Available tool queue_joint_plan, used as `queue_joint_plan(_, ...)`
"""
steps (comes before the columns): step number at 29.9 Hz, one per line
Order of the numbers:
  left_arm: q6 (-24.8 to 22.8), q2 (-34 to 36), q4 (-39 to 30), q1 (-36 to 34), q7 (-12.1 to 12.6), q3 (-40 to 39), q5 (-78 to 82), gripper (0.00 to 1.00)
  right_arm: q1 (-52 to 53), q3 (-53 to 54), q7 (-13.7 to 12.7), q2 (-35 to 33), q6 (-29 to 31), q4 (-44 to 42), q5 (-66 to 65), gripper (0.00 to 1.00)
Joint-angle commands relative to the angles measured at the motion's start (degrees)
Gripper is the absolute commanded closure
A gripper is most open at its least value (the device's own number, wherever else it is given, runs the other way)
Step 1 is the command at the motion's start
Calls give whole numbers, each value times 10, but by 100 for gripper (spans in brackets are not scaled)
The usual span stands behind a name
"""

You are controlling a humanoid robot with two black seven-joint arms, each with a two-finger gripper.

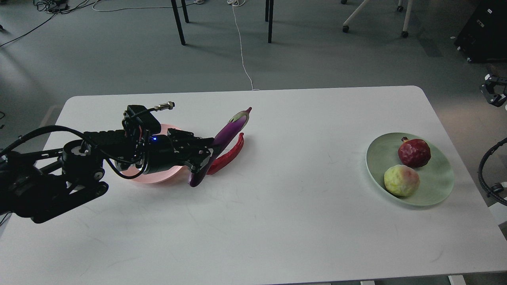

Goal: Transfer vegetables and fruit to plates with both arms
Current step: 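Lift the eggplant and lay it on the pink plate, then release, then move the left gripper to the red chili pepper and grasp it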

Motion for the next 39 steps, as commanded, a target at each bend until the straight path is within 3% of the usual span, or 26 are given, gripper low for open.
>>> queue_joint_plan(1, 7, 45, 10, 5, -14, 0, -18, 75, -1, 0, 0, -1, 0, 0, 0, 1)
queue_joint_plan(4, 8, 50, 64, 7, -18, 9, -44, 75, -1, 0, 0, -1, 0, 0, 0, 1)
queue_joint_plan(7, 9, 41, 123, 32, -43, 9, -45, 76, -1, 0, 0, 1, 0, 0, 0, 1)
queue_joint_plan(11, 9, 37, 167, 46, -46, 9, -45, 73, -1, 0, 0, -1, 0, 1, 0, 1)
queue_joint_plan(14, 16, 17, 173, 47, -45, 9, -46, 56, 0, 0, 0, -2, 0, 0, 0, 1)
queue_joint_plan(16, 34, 8, 181, 48, -45, 9, -45, 33, 0, 0, 0, -2, 0, 0, 0, 1)
queue_joint_plan(17, 43, 5, 185, 48, -45, 9, -46, 26, 0, 1, 1, -2, 0, 0, 0, 1)
queue_joint_plan(22, 51, -12, 193, 46, -45, 9, -45, 17, -2, 2, 2, -3, 0, 0, 0, 1)
queue_joint_plan(30, 47, -48, 194, 9, -41, 9, -45, 16, -14, 2, 3, -19, 0, -2, 0, 1)
queue_joint_plan(35, 49, -123, 194, -49, -34, 9, -35, 17, -22, 2, 3, -30, 0, -1, 0, 1)
queue_joint_plan(39, 46, -195, 200, -77, 2, 14, -15, 18, -24, 2, 3, -30, 0, -1, 0, 1)
